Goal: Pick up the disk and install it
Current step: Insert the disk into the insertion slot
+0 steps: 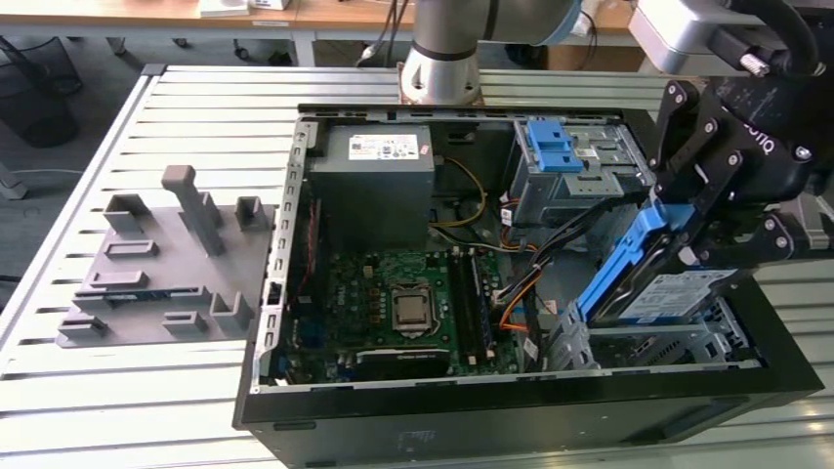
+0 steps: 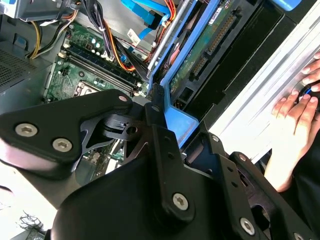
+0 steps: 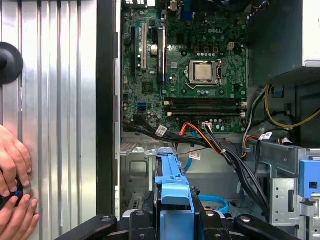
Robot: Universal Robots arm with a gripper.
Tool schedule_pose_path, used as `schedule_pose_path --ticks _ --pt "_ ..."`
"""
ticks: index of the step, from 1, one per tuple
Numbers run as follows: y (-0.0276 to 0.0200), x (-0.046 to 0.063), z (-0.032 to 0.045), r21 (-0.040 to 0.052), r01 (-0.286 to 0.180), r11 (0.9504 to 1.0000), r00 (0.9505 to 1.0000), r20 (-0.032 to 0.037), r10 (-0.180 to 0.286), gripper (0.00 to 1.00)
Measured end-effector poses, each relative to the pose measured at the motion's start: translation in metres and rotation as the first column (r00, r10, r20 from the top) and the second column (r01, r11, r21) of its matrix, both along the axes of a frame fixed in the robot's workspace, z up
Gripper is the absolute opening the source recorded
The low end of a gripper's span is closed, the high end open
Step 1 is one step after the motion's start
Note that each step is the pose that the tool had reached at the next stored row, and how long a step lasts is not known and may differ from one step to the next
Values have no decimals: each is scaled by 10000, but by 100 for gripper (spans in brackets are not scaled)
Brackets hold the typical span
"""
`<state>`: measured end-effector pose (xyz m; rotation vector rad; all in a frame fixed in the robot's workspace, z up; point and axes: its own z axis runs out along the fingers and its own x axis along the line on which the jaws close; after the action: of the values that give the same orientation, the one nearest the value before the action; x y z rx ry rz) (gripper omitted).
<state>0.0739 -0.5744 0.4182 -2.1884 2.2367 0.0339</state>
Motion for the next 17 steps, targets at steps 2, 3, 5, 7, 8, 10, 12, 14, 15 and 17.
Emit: schedule_pose_path --ticks 2,3,5,7,8,10,12,14,15,17 --pt "0 0 -14 -1 0 10000 10000 0 0 36" --pt "0 0 -20 -1 0 10000 10000 0 0 36" --pt "0 0 -35 0 0 10000 10000 0 0 36" --pt "0 0 -50 -1 0 10000 10000 0 0 36" --pt "0 0 -58 -1 0 10000 10000 0 0 36" --pt "-1 0 -71 -1 0 10000 10000 0 0 36" --pt "-1 0 -85 0 0 10000 10000 0 0 36" --pt "-1 0 -96 -1 0 10000 10000 0 0 36" --pt "-1 0 -102 -1 0 10000 10000 0 0 36" --pt "-1 0 -113 0 0 10000 10000 0 0 36"
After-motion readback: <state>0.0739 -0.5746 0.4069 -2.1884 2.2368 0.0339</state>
